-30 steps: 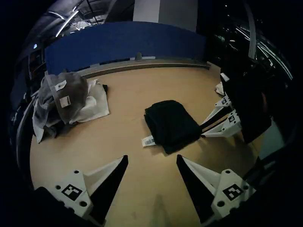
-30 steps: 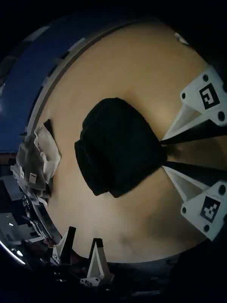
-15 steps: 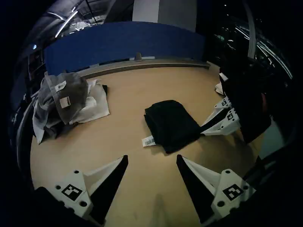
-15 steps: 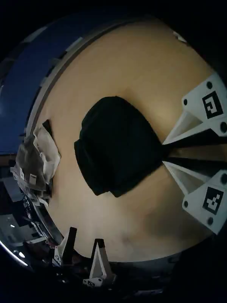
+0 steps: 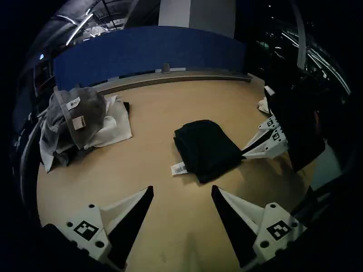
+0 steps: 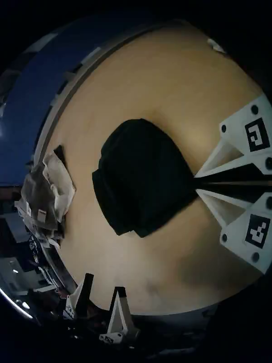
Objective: Fold towel
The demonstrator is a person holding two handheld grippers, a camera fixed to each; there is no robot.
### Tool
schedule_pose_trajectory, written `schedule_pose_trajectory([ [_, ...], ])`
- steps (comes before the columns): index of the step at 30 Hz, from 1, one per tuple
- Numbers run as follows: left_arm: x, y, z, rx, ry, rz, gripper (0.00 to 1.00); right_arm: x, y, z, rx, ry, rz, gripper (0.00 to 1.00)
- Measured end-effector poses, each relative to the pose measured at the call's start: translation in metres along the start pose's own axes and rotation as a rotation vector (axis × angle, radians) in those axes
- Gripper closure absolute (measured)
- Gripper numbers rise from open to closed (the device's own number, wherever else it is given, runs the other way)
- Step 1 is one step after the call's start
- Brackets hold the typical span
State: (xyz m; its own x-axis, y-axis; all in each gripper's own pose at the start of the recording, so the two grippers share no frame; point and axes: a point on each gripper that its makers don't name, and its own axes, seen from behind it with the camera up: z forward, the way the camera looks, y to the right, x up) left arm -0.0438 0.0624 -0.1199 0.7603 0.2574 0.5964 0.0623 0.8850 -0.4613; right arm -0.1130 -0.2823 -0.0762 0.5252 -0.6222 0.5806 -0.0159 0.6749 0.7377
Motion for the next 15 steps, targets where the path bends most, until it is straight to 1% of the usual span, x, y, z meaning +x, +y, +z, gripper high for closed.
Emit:
schedule_pose_trajectory([
  [9,0.004,0.001,-0.001,-0.001,0.008,0.008,0.05,0.014,0.009,-0.014,-0.035,0.043,-0.020,0.99],
  [15,0.009,0.003,-0.001,-0.004,0.015,0.012,0.05,0.034,0.015,-0.030,-0.061,0.103,-0.044,0.99],
])
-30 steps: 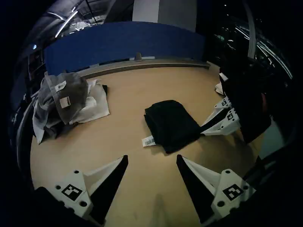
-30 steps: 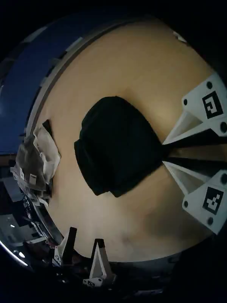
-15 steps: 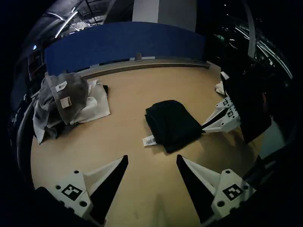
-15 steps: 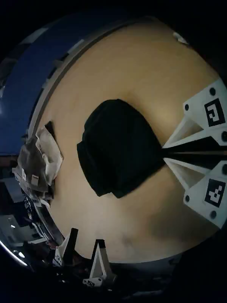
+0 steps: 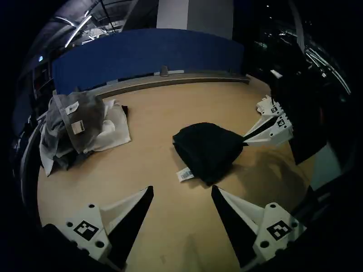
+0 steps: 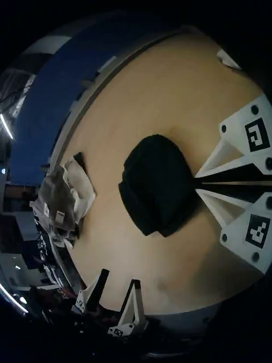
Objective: Fold towel
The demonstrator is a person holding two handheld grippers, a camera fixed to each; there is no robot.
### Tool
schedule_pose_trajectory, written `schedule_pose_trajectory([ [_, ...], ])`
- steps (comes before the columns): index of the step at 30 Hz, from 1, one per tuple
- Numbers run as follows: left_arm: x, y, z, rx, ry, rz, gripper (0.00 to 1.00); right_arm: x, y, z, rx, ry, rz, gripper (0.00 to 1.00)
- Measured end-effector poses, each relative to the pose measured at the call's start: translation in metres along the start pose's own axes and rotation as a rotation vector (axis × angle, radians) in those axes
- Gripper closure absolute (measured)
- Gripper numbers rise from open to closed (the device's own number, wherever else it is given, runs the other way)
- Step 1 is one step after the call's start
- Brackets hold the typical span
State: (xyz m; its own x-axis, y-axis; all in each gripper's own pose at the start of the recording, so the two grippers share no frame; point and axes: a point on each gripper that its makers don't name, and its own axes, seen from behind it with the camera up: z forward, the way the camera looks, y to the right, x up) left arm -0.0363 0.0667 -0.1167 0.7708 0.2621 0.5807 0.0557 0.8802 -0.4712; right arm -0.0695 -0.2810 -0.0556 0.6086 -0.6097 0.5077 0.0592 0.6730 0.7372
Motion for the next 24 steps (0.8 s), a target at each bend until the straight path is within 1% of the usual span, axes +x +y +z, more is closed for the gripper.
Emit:
schedule_pose_trajectory([
  [12,0.011,0.003,-0.001,0.001,0.016,0.010,0.05,0.056,0.015,-0.040,-0.067,0.143,-0.055,0.99],
  [16,0.013,0.005,-0.001,0.000,0.019,0.013,0.05,0.071,0.018,-0.054,-0.076,0.184,-0.049,0.99],
  [24,0.015,0.012,-0.001,-0.005,0.020,0.018,0.05,0.092,0.025,-0.081,-0.082,0.260,0.003,0.99],
])
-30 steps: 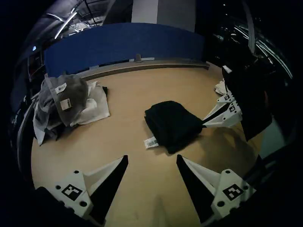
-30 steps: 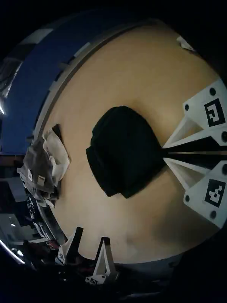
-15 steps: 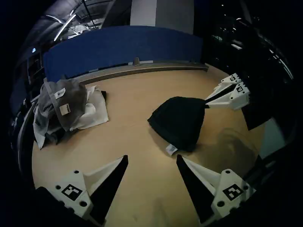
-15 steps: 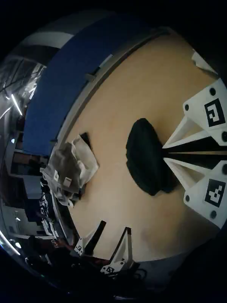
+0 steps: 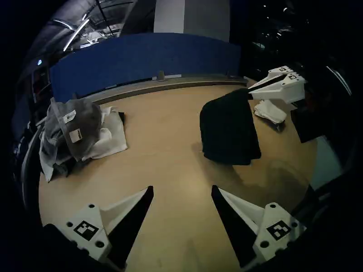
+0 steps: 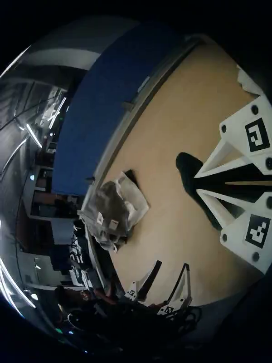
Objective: Fold towel
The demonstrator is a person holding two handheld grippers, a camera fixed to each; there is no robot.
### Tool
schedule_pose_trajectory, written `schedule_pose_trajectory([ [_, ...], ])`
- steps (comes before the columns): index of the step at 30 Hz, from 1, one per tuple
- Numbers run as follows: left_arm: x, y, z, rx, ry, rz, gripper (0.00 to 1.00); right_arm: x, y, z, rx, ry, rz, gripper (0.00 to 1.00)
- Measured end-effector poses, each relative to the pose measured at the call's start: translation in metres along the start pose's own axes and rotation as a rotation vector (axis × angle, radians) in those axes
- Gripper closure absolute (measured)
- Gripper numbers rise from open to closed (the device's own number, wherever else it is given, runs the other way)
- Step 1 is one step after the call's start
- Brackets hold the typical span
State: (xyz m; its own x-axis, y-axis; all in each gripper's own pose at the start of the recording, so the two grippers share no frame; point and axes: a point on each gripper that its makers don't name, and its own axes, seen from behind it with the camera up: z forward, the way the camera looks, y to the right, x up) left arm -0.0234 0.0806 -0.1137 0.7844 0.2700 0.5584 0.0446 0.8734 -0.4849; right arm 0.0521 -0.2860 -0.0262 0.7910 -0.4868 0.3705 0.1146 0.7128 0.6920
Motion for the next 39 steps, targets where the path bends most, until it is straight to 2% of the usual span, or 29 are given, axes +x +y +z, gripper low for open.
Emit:
schedule_pose_trajectory([
  [22,0.008,0.016,0.004,-0.014,0.002,0.015,0.05,0.007,0.041,-0.037,-0.081,0.050,0.063,0.99],
  [39,0.006,0.024,0.010,-0.021,-0.007,0.023,0.05,-0.014,0.109,-0.073,-0.186,0.048,0.123,0.99],
])
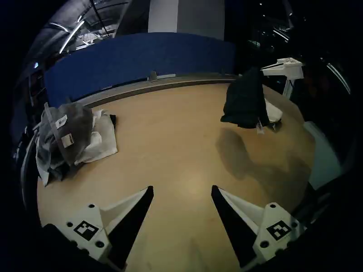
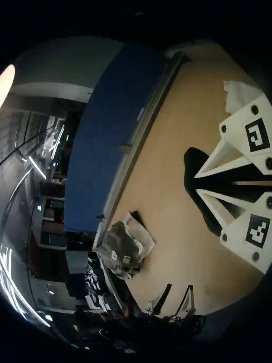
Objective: Fold towel
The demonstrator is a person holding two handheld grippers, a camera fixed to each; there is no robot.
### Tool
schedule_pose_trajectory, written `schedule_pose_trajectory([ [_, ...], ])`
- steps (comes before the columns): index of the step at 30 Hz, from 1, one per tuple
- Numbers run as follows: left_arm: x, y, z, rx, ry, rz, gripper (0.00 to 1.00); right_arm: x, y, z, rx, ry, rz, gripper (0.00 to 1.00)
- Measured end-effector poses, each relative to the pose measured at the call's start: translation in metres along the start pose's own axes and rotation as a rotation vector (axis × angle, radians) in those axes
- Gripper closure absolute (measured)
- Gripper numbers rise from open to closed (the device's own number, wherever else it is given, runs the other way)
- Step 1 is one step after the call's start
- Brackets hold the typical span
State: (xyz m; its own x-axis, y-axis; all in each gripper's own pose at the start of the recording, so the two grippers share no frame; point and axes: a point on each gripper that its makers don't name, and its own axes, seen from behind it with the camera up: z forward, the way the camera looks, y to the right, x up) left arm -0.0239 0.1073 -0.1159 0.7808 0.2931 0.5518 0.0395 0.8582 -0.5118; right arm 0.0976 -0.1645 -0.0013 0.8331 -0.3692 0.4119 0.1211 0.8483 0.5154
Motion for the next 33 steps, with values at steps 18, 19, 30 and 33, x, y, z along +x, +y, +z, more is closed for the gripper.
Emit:
schedule_pose_trajectory([
  [18,-0.002,0.009,0.008,-0.005,-0.011,0.009,0.05,-0.010,0.092,-0.024,-0.114,0.001,0.052,0.99],
  [19,-0.002,0.009,0.009,-0.005,-0.012,0.010,0.05,-0.010,0.097,-0.025,-0.120,0.001,0.055,0.99],
  [30,-0.001,0.011,0.013,-0.005,-0.021,0.018,0.05,-0.018,0.147,-0.029,-0.181,-0.013,0.066,0.99],
  [33,0.000,0.012,0.014,-0.004,-0.024,0.021,0.05,-0.020,0.159,-0.029,-0.195,-0.014,0.070,0.99],
])
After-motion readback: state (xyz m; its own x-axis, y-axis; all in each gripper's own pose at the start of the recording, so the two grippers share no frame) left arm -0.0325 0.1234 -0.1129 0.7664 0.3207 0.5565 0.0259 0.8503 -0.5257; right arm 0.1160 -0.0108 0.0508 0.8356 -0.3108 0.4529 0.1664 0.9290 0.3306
